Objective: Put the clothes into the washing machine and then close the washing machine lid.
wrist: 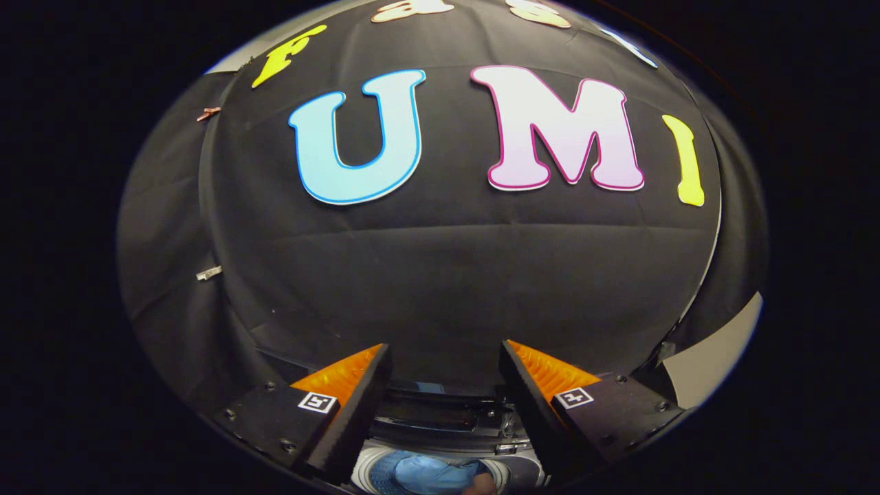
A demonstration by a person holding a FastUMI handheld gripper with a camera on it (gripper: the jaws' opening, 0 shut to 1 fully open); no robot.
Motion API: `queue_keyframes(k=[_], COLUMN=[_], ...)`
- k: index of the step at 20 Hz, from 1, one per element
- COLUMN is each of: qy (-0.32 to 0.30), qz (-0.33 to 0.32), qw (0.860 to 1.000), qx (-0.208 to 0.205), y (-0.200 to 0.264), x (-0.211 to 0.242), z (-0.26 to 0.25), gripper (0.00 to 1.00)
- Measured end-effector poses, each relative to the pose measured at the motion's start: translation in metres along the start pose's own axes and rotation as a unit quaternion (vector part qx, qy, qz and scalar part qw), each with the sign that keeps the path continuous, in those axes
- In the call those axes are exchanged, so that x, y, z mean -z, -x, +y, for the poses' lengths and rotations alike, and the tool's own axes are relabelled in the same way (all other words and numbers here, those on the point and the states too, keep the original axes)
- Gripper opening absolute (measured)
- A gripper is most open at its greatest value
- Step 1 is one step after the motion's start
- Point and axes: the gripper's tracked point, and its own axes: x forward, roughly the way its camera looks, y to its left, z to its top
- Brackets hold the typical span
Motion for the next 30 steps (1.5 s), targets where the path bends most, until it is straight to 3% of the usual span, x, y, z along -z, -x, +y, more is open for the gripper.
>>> queue_keyframes(k=[8, 19, 30], qy=[-0.005, 0.001, 0.004], qz=[0.017, 0.04, 0.067], qw=[1.0, 0.999, 0.997], qx=[0.006, 0.003, -0.027], y=[0.007, 0.061, 0.104], x=[0.007, 0.039, 0.071], z=[-0.002, 0.005, 0.019], gripper=[1.0, 1.0, 1.0])
